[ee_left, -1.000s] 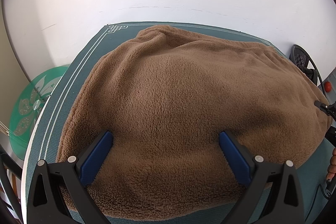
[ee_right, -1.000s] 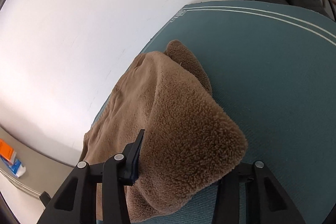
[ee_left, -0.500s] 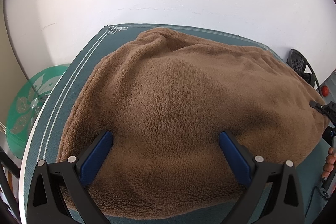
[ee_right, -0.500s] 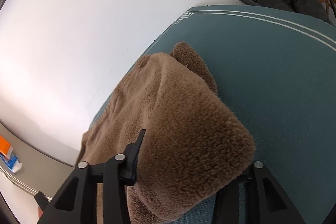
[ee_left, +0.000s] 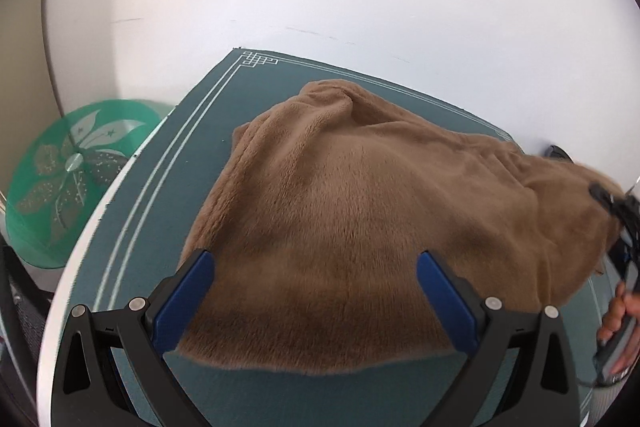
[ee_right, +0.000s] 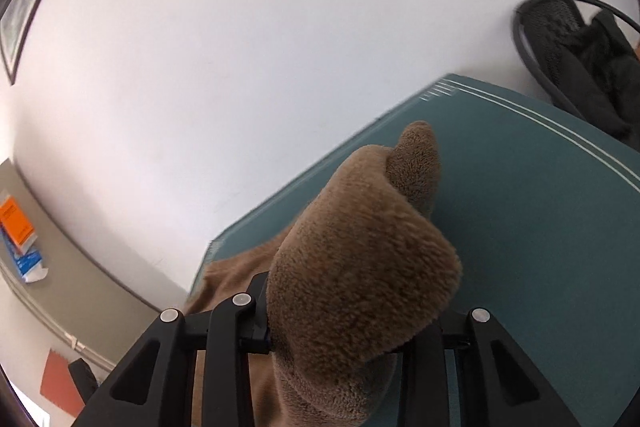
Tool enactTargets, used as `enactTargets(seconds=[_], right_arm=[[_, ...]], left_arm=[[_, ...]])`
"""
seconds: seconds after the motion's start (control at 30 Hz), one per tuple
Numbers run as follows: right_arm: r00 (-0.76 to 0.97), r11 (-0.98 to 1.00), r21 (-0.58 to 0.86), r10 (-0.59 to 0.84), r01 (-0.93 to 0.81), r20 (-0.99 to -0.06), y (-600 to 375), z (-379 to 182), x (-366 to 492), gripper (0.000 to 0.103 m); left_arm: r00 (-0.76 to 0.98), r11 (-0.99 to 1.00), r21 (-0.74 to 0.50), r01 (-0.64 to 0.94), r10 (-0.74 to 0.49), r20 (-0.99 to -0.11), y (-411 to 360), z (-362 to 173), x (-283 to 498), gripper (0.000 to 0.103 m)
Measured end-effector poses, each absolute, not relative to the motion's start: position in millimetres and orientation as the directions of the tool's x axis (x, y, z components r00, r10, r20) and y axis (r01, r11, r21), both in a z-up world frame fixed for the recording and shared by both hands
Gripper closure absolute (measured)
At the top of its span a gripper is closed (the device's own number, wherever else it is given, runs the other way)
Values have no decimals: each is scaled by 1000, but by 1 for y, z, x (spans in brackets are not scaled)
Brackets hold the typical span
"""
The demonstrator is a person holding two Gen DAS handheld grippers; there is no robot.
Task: Fold clothes
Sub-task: 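Lift the held fleece edge with the right gripper and fold it over the fleece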
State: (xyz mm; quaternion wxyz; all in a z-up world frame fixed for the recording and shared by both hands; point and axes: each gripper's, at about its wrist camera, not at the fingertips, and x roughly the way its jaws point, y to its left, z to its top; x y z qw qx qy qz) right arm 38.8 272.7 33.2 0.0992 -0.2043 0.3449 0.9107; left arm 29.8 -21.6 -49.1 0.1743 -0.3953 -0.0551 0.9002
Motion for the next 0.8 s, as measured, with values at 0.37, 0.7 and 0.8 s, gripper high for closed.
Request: enactTargets(seconds=[0.37, 0.7, 0.8], right_arm=[[-931, -826, 538, -42, -172, -362, 191, 89, -15, 71], [-933, -887, 460, -197, 38, -301, 77, 134, -56, 71], [-912, -903, 420, -247, 93, -327, 34, 131, -72, 72]], left_arm=[[-637, -927, -313, -206, 370, -676, -75, -47, 66, 1], [-633, -916, -382, -120, 367, -682, -122, -58, 84, 1], [-635, -915, -389, -103, 362, -683, -133, -62, 90, 1]])
